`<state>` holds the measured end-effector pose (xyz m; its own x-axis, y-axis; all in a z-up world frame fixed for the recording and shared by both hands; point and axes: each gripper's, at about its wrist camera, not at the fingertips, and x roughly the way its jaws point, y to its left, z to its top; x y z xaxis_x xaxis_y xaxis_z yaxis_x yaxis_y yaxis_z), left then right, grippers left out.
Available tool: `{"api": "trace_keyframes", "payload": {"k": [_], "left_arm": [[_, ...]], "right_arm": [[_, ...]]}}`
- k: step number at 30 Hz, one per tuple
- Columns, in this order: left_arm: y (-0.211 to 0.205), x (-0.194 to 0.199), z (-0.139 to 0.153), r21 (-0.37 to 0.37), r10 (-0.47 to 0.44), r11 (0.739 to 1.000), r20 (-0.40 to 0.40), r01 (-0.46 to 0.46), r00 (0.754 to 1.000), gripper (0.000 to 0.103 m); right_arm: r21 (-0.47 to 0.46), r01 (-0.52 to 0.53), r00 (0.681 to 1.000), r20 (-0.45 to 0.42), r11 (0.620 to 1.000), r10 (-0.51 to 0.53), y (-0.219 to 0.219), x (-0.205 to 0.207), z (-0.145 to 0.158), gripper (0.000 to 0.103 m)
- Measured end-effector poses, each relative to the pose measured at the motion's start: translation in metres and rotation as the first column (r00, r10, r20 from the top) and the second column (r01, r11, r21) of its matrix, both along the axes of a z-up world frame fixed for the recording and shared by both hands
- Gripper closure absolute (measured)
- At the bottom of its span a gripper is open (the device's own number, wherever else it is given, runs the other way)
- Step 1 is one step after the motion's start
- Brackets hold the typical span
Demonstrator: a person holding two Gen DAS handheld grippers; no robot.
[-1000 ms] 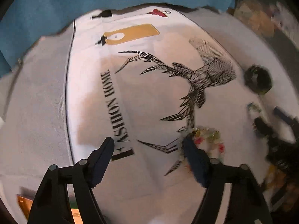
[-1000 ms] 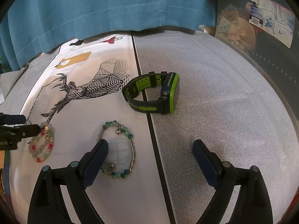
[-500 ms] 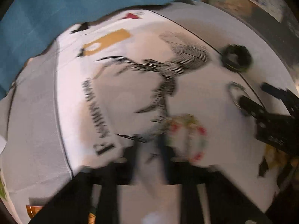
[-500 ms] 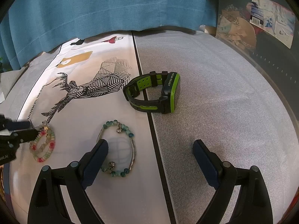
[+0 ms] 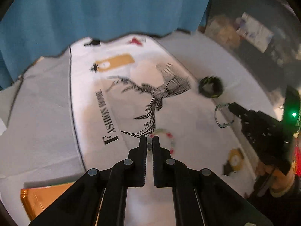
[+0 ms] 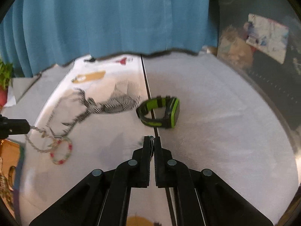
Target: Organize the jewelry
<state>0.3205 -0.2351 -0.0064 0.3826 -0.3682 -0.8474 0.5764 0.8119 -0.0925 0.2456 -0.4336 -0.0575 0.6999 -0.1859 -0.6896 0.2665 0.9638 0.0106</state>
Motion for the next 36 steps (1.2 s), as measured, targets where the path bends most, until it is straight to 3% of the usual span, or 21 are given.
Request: {"api": "trace_keyframes", "payload": {"k": [6, 13, 27, 36], "left_arm": [[0.018, -0.04, 0.046, -0.027, 0.004, 1.0, 0.067, -0.003, 0.998, 0.099], [0.05, -0.097, 0.073, -0.056, 0.035, 0.998, 0.094, -0.03, 0.995, 0.099], [0.142, -0.239, 0.067, -0.102, 0.193, 0.978, 0.116, -0.182, 0.974, 0.1], [0.188, -0.295, 0.05, -0.138, 0.289, 0.952, 0.112, -0.273, 0.951, 0.1]], "right_arm": [[-0.008, -0.042, 0.998, 0.048, 0.999, 0.042, 0.018, -0.035, 0.036, 0.099], [-0.034, -0.096, 0.993, 0.064, 0.995, 0.098, 0.039, -0.089, 0.069, 0.099], [-0.032, -0.234, 0.972, -0.037, 0.972, 0.233, 0.106, -0.203, 0.062, 0.099], [-0.059, -0.351, 0.935, -0.075, 0.935, 0.346, 0.166, -0.251, 0.062, 0.099]]}}
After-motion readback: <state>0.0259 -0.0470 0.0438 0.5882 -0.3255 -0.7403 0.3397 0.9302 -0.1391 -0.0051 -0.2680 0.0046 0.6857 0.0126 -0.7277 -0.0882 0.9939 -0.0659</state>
